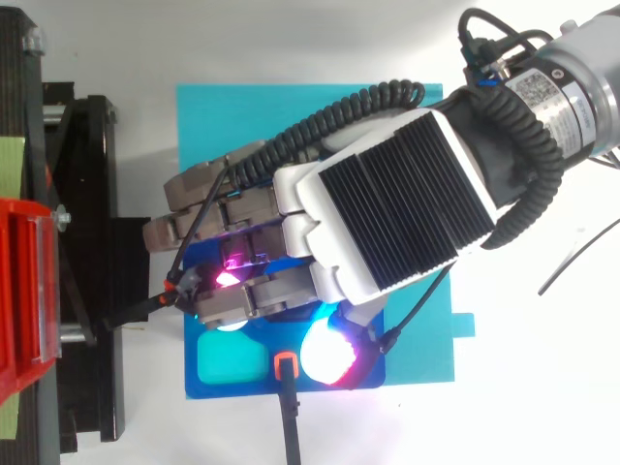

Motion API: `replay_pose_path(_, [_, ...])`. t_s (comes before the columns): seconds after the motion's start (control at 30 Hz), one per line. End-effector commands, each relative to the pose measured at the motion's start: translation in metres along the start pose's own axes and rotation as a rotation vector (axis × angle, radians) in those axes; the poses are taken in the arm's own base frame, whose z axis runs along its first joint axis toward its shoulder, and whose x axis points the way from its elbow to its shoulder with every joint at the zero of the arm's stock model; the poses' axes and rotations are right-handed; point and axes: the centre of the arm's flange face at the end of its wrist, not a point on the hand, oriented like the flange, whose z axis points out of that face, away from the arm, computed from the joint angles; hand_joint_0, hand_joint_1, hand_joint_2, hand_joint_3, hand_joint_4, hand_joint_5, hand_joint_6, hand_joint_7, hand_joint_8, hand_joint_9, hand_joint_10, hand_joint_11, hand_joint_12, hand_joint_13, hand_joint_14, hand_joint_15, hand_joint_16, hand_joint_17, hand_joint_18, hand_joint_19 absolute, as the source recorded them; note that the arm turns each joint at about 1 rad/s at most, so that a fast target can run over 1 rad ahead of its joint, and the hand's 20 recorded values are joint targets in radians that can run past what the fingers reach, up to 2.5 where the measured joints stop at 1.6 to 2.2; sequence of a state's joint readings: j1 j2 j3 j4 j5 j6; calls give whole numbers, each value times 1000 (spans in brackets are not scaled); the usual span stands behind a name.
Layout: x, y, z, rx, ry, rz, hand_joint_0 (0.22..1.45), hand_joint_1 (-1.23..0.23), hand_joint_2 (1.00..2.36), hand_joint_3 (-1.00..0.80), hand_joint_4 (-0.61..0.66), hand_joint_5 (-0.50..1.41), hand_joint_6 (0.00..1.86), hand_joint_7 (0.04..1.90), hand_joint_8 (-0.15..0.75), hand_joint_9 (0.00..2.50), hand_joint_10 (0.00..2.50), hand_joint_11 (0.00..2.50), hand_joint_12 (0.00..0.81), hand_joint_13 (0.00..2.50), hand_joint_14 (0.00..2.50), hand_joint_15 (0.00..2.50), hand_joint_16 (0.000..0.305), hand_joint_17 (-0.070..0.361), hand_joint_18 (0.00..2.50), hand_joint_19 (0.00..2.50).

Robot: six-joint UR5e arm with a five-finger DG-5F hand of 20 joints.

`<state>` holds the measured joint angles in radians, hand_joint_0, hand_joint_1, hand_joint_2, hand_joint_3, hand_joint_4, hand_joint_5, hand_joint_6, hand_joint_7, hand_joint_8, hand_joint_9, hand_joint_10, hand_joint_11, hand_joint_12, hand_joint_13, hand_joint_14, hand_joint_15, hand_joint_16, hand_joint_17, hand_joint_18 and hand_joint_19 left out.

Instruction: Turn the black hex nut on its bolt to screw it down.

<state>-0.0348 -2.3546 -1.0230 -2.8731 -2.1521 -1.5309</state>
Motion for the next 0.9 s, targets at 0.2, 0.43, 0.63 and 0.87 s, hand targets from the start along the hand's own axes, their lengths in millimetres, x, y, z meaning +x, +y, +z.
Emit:
replay_pose_path(0.2, [0,-1,-1,2,0,0,531,-632,1003,-457,200,-35,502,1350,277,909,19,419,332,516,5,114,51,115,405,349])
replay_pose_path(0.43, [0,-2,-2,3,0,0,530,-634,1002,-467,199,-35,502,1355,282,897,20,416,333,517,5,110,51,116,404,359])
replay_pose_path(0.63, [1,-2,-2,4,1,1,518,-623,1001,-492,204,-35,502,1354,280,905,18,419,336,519,5,112,52,117,409,356])
replay_pose_path(0.87, [1,1,0,-1,2,4,486,-594,1000,-500,215,-34,502,1353,290,906,21,418,346,525,5,113,54,122,426,346])
